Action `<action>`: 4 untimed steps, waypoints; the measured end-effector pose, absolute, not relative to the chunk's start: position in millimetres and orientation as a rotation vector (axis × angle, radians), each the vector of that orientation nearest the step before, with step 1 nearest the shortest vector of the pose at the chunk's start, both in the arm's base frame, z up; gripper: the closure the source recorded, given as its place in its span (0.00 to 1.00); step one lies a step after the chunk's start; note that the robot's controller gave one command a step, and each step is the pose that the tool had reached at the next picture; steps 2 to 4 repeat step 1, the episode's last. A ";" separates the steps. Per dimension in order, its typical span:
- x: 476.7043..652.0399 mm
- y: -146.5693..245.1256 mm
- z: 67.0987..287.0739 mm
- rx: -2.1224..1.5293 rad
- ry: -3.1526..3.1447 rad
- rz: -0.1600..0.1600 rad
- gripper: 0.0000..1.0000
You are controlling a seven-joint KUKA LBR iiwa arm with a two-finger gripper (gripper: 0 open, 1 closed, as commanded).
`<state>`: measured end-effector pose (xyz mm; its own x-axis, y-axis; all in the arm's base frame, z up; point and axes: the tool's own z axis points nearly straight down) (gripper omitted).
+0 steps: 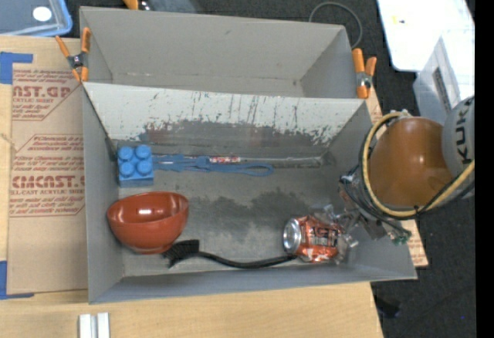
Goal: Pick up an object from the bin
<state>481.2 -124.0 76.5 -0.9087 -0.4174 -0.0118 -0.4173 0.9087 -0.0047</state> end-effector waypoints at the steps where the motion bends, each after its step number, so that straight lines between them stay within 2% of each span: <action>1: 481.0 -123.6 91.5 -0.667 3.057 -0.002 1.00; 4: 481.0 -123.6 91.5 -0.667 3.057 -0.002 1.00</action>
Offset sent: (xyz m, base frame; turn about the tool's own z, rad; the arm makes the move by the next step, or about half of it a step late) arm -0.0006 0.0005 0.0779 0.0011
